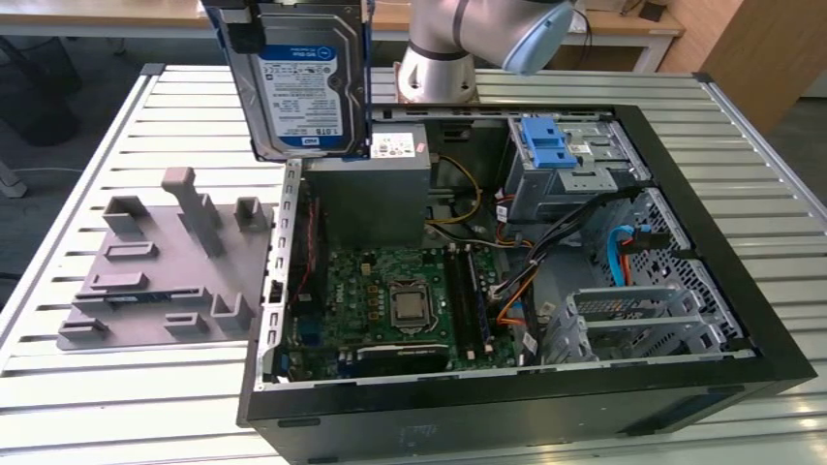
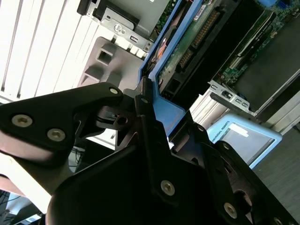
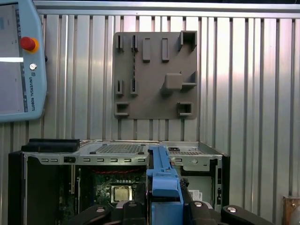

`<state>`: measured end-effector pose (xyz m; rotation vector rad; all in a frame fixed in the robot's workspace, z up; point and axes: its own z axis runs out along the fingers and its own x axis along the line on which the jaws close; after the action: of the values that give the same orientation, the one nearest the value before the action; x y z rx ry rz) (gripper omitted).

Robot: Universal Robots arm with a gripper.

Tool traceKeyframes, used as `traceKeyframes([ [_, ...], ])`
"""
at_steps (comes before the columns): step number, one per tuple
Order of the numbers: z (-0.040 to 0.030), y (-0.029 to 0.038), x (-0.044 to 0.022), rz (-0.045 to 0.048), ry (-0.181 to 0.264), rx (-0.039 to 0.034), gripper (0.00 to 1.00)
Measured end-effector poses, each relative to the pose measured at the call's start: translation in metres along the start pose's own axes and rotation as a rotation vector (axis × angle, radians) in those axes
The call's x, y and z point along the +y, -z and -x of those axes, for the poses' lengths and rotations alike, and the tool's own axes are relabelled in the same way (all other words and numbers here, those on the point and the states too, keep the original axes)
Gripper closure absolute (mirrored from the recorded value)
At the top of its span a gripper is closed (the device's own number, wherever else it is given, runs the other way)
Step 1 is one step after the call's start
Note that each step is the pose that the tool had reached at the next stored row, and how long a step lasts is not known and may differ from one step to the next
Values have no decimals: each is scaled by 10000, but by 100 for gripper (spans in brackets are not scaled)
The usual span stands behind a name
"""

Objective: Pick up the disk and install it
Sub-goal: 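Pick up the disk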

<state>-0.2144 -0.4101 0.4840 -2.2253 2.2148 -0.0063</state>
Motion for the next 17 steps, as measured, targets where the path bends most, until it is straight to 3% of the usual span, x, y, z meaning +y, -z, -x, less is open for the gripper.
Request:
traceKeyframes([
  [17, -1, -1, -117, 0, 1, 0, 64],
])
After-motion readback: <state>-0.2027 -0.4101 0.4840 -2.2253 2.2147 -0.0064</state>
